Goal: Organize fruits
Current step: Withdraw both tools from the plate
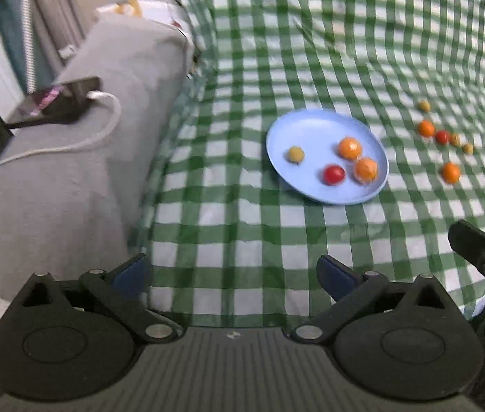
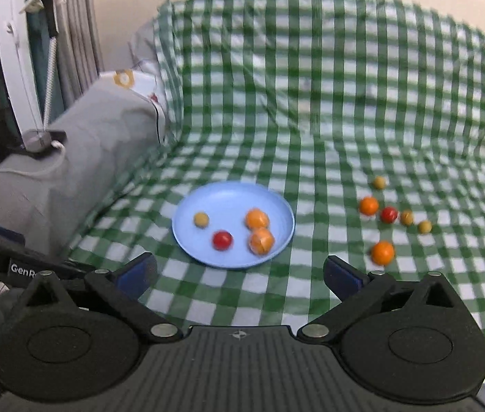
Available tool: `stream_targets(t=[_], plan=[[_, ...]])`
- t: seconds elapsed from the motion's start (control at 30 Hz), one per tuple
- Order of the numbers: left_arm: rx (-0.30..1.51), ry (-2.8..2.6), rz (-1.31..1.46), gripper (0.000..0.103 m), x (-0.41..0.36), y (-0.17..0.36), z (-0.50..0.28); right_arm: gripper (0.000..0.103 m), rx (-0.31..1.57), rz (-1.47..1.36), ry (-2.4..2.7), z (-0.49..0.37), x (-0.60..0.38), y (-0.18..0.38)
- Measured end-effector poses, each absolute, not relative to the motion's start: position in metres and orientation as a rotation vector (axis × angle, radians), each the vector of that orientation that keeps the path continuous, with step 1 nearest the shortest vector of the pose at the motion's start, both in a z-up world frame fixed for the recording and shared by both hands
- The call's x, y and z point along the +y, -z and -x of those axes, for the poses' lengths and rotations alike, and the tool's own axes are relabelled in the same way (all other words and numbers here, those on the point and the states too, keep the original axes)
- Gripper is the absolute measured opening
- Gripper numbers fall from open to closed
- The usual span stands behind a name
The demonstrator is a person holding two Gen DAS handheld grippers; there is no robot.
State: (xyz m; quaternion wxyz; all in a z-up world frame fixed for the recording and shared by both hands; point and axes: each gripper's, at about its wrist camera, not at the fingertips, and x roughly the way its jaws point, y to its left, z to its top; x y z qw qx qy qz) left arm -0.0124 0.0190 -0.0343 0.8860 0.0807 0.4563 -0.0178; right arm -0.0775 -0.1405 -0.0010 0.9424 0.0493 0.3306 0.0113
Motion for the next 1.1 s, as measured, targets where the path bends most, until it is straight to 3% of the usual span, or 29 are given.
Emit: stream_targets(t=[0.5,1.1], plan=[[0.856,-0.003,-0.091,0.103,0.030,-0.025,0.061,0.102,0.610,-0.133,-0.065,0.114,-0.127,-0.048],[0.934,-0.010,-0.157,0.103,0.008,-0.009,0.048,0.102,0.765,-0.246,-0.076,0.091,-0.141,-0.044]])
